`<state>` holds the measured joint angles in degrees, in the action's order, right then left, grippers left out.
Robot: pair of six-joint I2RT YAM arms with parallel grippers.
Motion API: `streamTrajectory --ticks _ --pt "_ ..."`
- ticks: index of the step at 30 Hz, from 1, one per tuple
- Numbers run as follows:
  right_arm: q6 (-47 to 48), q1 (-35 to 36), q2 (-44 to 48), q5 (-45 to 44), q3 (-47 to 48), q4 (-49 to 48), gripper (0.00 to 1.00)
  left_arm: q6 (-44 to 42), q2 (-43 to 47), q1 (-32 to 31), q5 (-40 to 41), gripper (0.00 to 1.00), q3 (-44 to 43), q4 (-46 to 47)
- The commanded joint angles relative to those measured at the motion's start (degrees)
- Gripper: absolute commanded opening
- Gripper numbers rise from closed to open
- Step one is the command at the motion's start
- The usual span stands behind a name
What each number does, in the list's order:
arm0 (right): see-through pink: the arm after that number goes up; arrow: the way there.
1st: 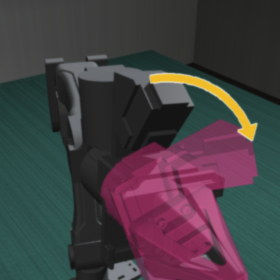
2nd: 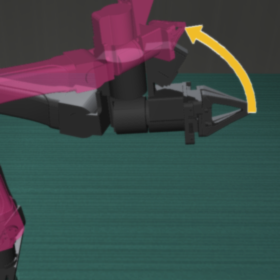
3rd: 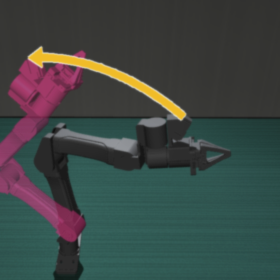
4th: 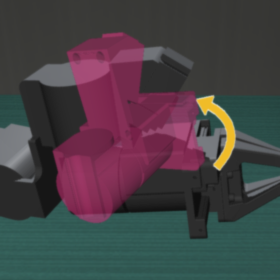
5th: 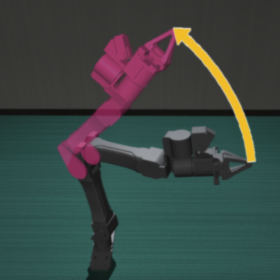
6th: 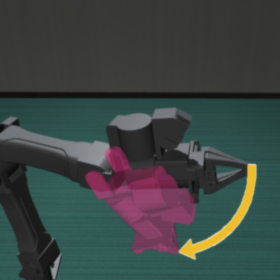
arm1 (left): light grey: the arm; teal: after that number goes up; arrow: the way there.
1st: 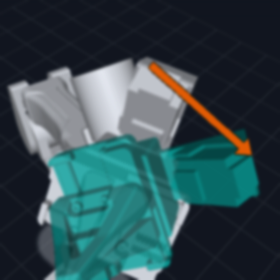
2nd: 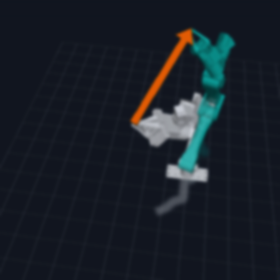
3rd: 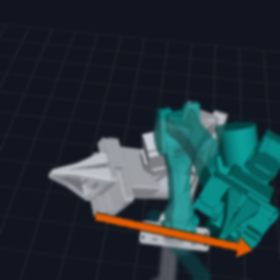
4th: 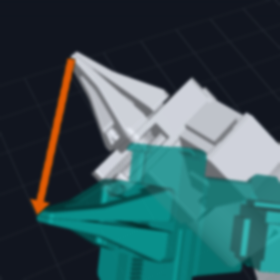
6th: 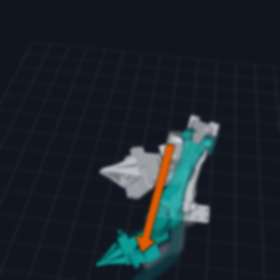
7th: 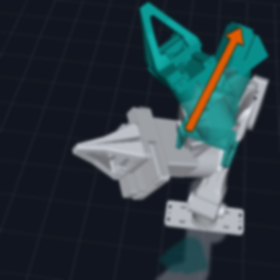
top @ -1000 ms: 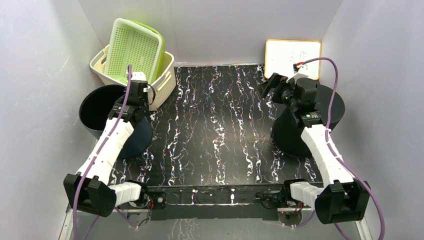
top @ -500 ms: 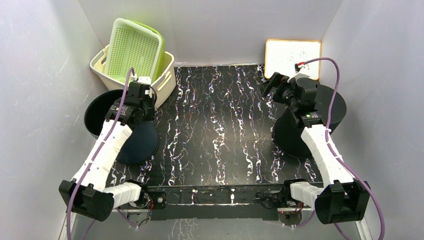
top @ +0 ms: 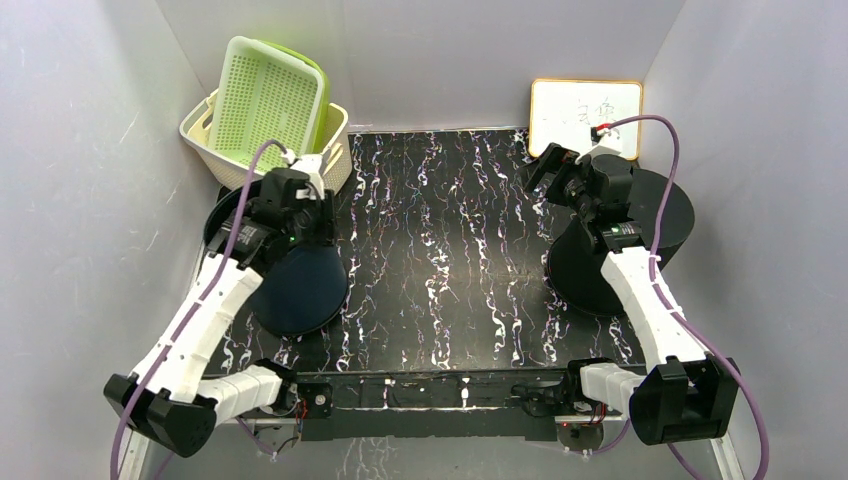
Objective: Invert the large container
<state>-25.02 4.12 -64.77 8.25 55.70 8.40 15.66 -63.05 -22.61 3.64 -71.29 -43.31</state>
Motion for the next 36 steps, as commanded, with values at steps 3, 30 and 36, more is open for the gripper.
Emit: streamTrajectory --ticks 3,30,36 --pt "0.84 -0.07 1.12 -2.50 0.81 -2.40 0.98 5.41 -3.93 -9.53 0.95 0.00 4.77 9.35" --pt "1.98 0.00 1.19 -3.59 -0.60 -2.49 0.98 -6.61 -14.77 -16.32 12.42 0.52 -14.57 -5.41" --pt "1.63 -0.02 0.80 -3.29 -0.35 -2.87 0.98 -7.05 -16.40 -16.32 11.87 0.58 -13.51 -6.93"
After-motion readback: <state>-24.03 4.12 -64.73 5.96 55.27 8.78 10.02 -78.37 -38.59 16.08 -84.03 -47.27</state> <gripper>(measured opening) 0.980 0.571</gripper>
